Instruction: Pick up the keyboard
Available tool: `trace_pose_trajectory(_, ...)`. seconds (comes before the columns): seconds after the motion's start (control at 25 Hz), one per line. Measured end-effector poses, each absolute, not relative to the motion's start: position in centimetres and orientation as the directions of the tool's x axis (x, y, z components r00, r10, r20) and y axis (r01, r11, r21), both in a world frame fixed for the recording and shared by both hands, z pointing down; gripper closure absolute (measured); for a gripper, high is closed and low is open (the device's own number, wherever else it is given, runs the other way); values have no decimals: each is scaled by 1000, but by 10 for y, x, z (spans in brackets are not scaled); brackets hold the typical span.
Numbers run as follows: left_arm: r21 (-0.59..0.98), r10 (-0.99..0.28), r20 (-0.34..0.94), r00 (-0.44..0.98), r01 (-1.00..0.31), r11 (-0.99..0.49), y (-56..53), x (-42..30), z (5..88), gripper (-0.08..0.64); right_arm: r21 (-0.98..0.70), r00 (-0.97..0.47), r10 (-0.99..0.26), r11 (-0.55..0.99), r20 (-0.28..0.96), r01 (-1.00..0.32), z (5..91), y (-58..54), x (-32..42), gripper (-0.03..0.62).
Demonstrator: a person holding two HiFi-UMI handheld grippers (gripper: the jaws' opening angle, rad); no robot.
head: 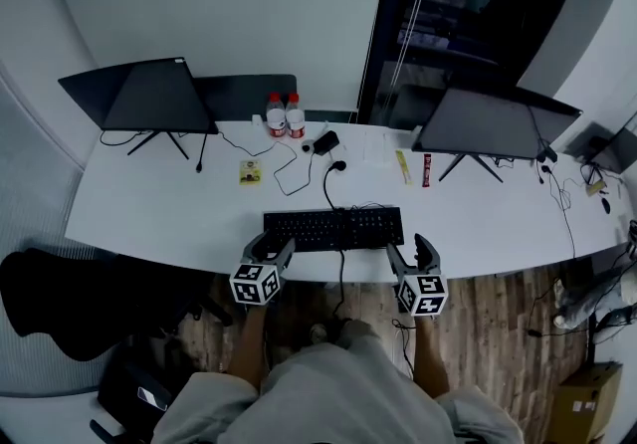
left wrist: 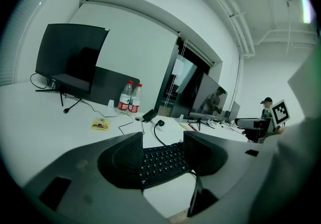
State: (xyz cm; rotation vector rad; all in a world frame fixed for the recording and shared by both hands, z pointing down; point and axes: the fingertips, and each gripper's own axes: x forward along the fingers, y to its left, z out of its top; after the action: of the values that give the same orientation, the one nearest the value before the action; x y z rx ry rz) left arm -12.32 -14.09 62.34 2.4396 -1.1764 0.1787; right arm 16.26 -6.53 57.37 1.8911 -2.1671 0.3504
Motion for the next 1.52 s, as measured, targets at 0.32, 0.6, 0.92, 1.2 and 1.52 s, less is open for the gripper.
trace_pose_trajectory(0.32, 317, -706, 308, 637, -769, -556, -153, -120, 629, 311, -33, -122, -932, 118, 341, -992, 579, -73, 168, 305)
trace_pose_trajectory(0.6, 310, -712, 314, 628, -777, -548, -179, -111, 632, 311, -33, -134, -932, 130, 338, -991, 581, -102, 177, 304)
trace_pose_trajectory(0.92, 300, -736, 334, 589, -806, -510, -217, -106, 632, 311, -41, -178, -923, 174, 342, -984, 583, -154, 189, 304)
trace_pose_trajectory(1.2, 284, -758, 366, 539, -841, -461, -244, -104, 636, 311, -56, -230, -904, 225, 359, -973, 592, -196, 198, 304)
trace_pose_trajectory(1.52, 272, -775, 409, 482, -875, -401, -262, -100, 641, 311, -112, -272, -881, 248, 387, -962, 607, -221, 212, 304)
